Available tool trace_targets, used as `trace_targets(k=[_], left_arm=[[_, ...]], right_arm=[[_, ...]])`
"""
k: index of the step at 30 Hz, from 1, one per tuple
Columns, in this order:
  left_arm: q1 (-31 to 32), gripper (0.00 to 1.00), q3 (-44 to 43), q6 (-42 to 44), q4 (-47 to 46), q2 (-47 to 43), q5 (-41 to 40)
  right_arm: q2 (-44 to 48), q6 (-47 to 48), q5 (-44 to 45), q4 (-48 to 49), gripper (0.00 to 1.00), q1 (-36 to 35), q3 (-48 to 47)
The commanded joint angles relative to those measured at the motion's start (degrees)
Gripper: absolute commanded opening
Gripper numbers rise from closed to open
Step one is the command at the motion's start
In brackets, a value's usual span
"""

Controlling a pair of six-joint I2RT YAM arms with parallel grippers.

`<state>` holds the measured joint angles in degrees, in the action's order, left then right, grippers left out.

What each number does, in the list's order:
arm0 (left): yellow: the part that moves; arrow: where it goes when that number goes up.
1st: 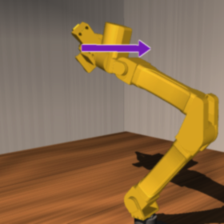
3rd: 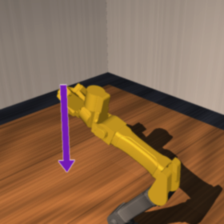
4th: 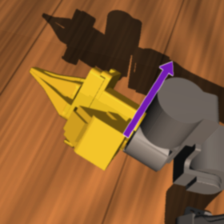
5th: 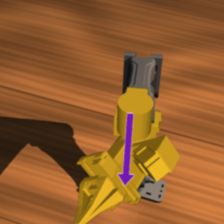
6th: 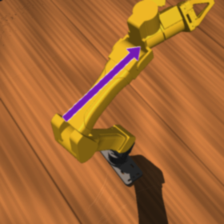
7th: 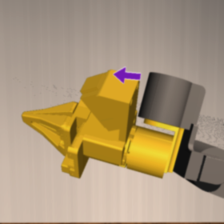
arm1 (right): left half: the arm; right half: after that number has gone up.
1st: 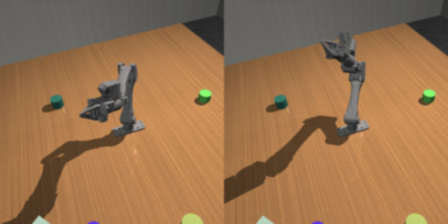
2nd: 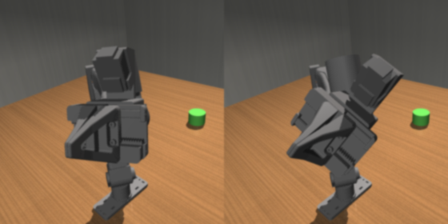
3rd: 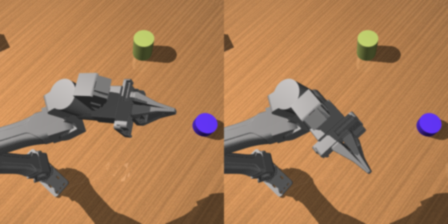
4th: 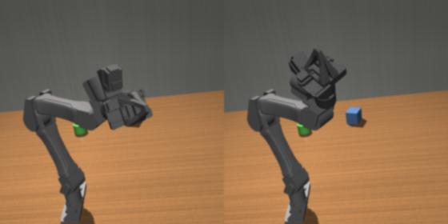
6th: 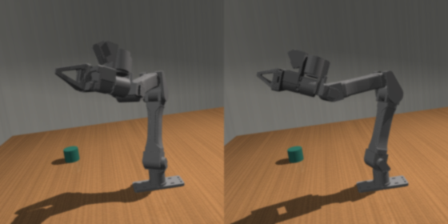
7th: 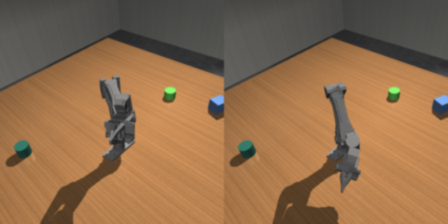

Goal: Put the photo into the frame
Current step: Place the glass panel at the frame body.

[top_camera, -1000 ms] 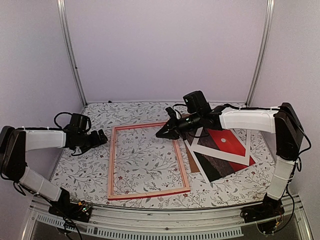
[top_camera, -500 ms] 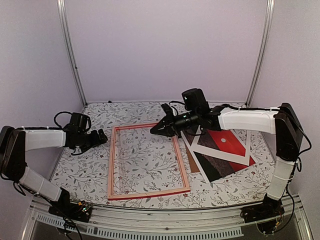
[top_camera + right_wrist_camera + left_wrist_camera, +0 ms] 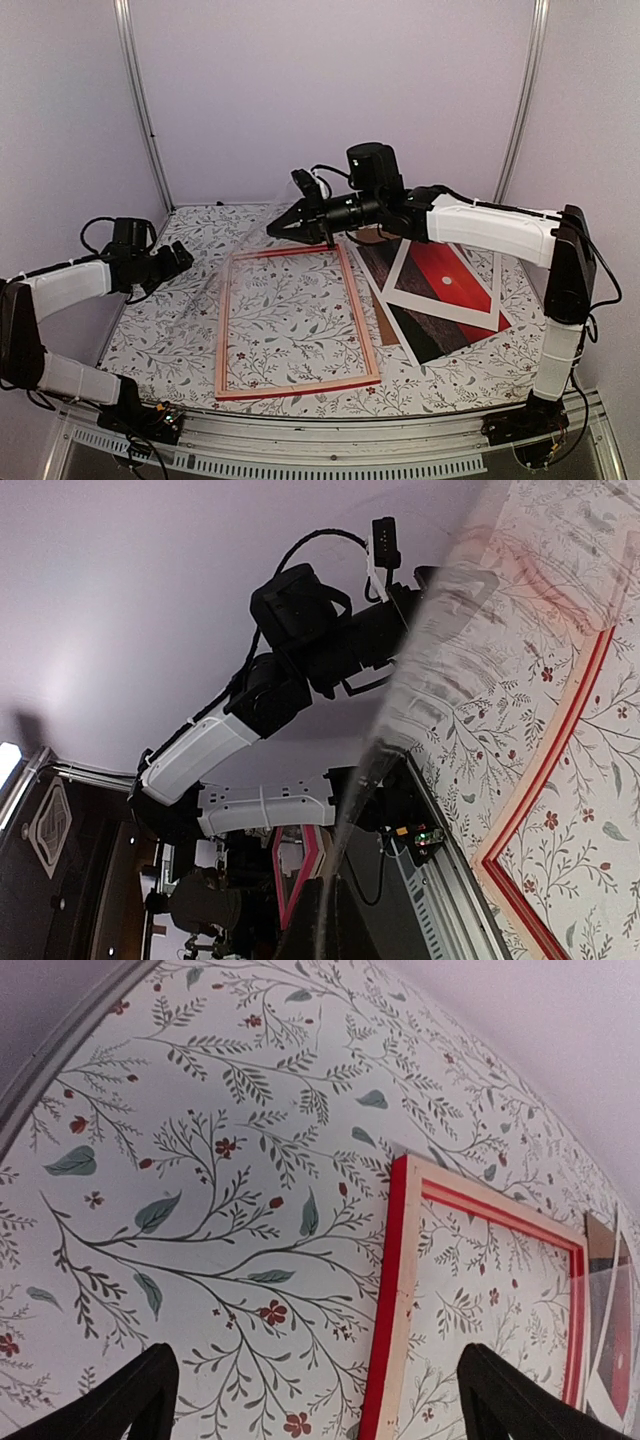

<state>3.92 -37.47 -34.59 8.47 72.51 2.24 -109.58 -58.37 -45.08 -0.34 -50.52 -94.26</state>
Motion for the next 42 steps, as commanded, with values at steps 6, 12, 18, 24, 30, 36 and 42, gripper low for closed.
trace_targets(k=[6,12,18,24,30,36,42], left_arm=[[-9.1,1.00,-0.5,-0.1,3.0,-8.8,2.4],[-10.8,1.00,1.0,-0.1,2.8,-11.8,2.7],[-10.8,1.00,1.6,0.1,2.4,-11.5,4.1],[-10.8,1.00,2.1,-0.1,2.1,-11.6,5.4],[-10.4,1.00,2.6,-0.1,1.2,-10.7,6.9],[-9.1,1.00,2.5,0.1,1.1,-9.7,7.0],[-7.4,1.00,2.1,0.5,1.0,-9.2,6.5]], right_arm=[[-3.2,1.7,-1.1,-3.4,0.00,-2.8,-6.4],[-2.4,3.8,1.3,-3.8,0.00,-2.0,1.5],[-3.3,2.4,3.6,2.3,0.00,0.8,13.5],[-2.9,1.2,8.4,3.6,0.00,2.5,20.5],[-1.8,2.4,11.7,2.5,0.00,3.3,22.8],[-1.9,4.2,14.8,0.4,0.00,3.5,22.8],[-2.0,5.7,16.9,-2.4,0.00,3.6,23.1]])
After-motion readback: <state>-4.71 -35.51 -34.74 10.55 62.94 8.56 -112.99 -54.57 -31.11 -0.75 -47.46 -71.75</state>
